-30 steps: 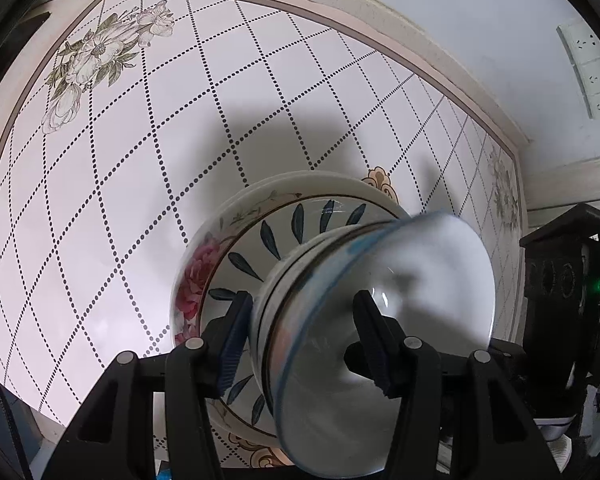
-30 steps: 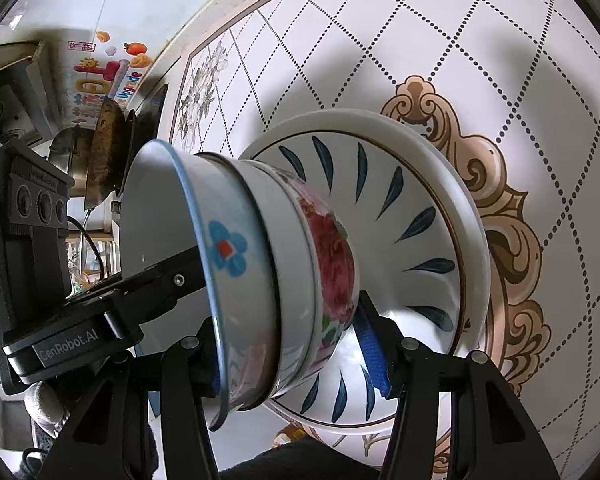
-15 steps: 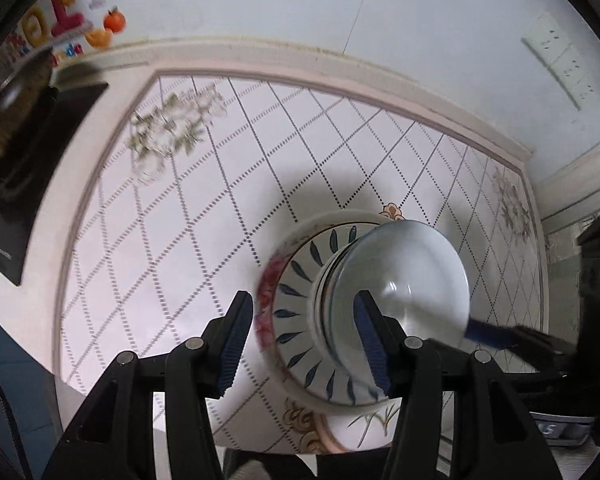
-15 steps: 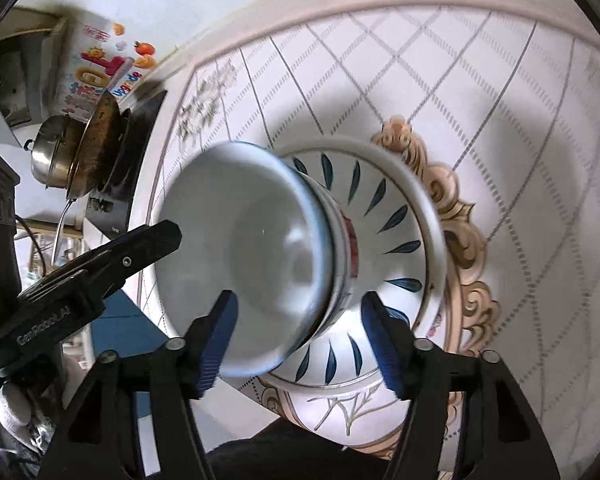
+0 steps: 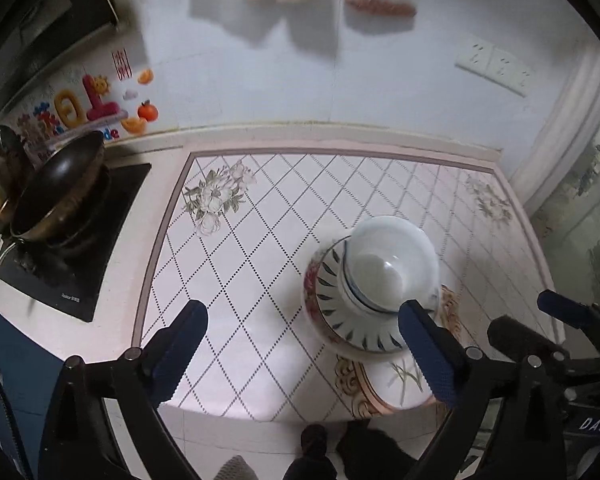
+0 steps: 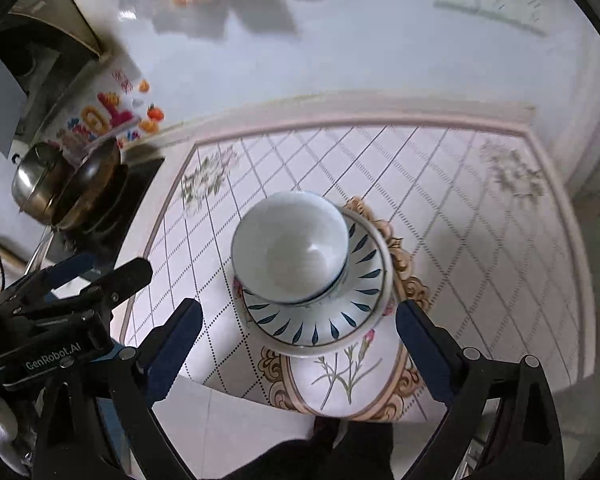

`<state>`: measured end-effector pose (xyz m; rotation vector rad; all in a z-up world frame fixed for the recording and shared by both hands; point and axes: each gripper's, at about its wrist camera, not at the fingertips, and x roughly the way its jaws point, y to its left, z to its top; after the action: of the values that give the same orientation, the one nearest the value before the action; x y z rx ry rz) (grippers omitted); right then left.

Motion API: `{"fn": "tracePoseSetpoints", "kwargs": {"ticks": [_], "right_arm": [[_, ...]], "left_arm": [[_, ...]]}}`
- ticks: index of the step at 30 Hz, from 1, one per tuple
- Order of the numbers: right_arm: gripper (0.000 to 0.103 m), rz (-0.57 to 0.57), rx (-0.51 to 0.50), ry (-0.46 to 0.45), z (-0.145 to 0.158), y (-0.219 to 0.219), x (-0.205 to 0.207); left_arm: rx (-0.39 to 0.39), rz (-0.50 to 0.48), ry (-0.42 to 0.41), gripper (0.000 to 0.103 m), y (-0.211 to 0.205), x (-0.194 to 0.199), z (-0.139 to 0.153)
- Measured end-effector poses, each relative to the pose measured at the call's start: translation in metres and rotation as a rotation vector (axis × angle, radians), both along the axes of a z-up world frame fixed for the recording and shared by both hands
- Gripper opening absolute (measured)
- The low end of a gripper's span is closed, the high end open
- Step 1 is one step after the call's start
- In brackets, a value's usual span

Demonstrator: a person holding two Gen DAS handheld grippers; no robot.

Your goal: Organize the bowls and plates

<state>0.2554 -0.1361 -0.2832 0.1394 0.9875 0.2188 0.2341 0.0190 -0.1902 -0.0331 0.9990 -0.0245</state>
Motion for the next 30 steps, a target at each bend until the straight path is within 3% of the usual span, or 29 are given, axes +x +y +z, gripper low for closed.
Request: {"fn": "tracePoseSetpoints", "kwargs": {"ticks": [6,14,23,30], "right_arm": [[0.101,-0.037,-0.005,-0.094,0.040,-0.002,-0.055],[0.103,-0.042,-0.014,-0.218,0.083,-0.010,-0.137],[0.103,-0.019,-0.039,-0.306,0.118,-0.022,-0.226],[0.103,-0.002,-0.044,-0.337,0.129,-0.030,-0.279]], "left_arm": [[-0.006,-0.014,-0.108,0.102,-0.004,-0.053,0.040],[-0.031,0.027,-0.181,0.102,-0.009,-0.117,0.073],[0.060,0.129,-0.272,0.102,-0.016,-0.200,0.104],[0.073,0.145,-0.292,0.102,-0.023,-0.246,0.110]]}}
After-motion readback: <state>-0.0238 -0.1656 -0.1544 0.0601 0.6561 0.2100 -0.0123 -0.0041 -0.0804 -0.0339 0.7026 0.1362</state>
